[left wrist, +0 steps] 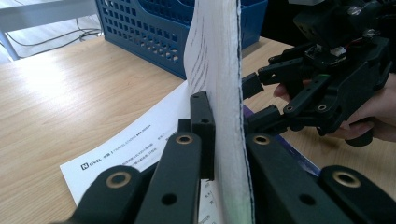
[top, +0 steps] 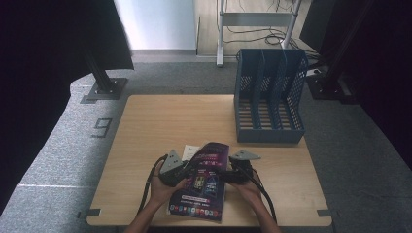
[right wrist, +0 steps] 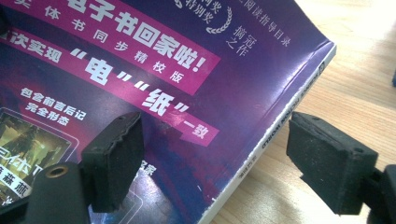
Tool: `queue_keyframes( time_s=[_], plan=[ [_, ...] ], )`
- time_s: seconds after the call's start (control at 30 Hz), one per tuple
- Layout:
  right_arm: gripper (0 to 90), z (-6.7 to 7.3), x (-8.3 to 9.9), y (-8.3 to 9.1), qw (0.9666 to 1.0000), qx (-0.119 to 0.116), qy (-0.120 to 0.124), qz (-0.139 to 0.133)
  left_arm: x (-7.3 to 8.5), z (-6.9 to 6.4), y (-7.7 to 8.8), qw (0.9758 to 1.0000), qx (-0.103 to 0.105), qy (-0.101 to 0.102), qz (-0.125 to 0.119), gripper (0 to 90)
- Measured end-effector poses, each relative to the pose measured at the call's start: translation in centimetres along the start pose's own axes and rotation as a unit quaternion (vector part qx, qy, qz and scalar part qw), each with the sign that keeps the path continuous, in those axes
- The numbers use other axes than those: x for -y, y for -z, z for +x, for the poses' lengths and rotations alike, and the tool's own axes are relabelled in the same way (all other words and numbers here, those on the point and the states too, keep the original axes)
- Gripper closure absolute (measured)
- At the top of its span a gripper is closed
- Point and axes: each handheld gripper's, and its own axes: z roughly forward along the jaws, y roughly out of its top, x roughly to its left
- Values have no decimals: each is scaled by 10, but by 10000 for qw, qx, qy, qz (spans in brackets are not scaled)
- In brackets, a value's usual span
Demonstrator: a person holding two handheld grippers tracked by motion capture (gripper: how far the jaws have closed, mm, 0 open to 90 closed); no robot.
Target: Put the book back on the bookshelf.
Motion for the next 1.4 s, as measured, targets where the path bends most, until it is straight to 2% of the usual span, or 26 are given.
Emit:
queue_keyframes(
  time_s=[0.43,0.57,0.7,0.87,0.97,1.1,1.2,1.4],
  plan=[
    [151,-5,0,-3,9995,-249,-154,68,-2,-2,2,10000,14,-15,-31,873],
    [161,-4,1,-6,9989,-427,-140,130,0,-1,0,10000,42,33,-13,874],
    [161,-2,1,-8,9991,-355,-115,178,3,2,-2,9999,34,101,19,873],
    [195,-1,1,-8,9994,-234,-121,208,8,10,-6,9996,-7,222,189,873],
    [214,1,1,-9,9996,-176,-110,208,17,16,-15,9985,-94,359,399,873],
    [227,1,1,-10,9996,-130,-106,243,23,19,-21,9975,-156,436,527,872],
    [233,1,1,-10,9996,-125,-105,234,25,21,-23,9970,-191,473,585,872],
    [240,4,0,-15,9995,-48,-21,309,33,25,-32,9945,-308,498,871,870]
  ],
)
